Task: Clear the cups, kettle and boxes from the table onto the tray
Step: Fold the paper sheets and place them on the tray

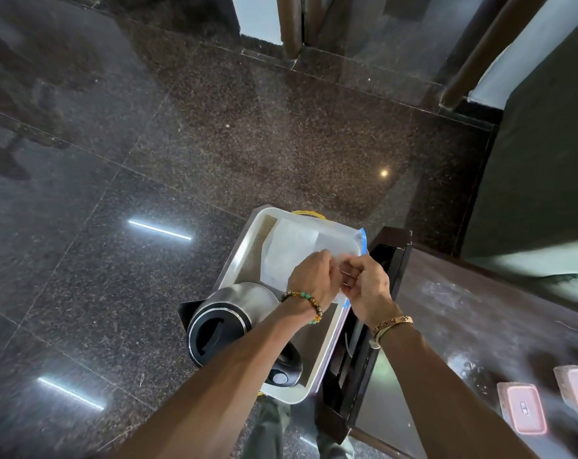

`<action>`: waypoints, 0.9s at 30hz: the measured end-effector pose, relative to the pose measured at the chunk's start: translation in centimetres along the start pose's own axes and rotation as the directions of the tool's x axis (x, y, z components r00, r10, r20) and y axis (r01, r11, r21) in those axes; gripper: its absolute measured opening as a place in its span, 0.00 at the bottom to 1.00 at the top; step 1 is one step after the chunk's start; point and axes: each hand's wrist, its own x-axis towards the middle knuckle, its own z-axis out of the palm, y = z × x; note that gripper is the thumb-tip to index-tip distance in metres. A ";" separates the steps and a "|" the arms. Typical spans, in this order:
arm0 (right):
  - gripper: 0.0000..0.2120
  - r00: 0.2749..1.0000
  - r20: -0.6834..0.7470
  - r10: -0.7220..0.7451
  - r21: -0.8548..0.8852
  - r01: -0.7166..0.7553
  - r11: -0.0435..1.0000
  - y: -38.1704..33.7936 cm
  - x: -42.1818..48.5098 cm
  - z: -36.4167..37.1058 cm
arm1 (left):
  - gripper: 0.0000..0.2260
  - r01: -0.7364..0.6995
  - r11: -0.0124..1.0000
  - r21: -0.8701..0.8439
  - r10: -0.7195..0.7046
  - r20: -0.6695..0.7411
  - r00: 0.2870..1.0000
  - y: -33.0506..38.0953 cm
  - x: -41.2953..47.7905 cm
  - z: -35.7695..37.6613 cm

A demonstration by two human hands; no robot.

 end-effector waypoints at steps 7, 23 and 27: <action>0.14 0.996 0.079 0.050 -0.170 -0.036 0.985 -1.6 0.4 0.0 | 0.07 -0.118 0.991 -0.065 0.117 -0.018 0.993 0.4 -0.9 -0.2; 0.11 0.770 0.382 -0.510 -0.355 0.632 0.688 -2.9 -6.7 0.8 | 0.11 0.263 0.718 -0.645 -0.444 -0.132 0.886 -0.2 -1.4 -2.9; 0.10 0.654 0.441 -0.615 -0.408 0.756 0.512 -4.0 -9.8 -0.1 | 0.33 0.363 -0.127 -0.923 -0.658 0.352 0.665 0.7 -0.2 -5.4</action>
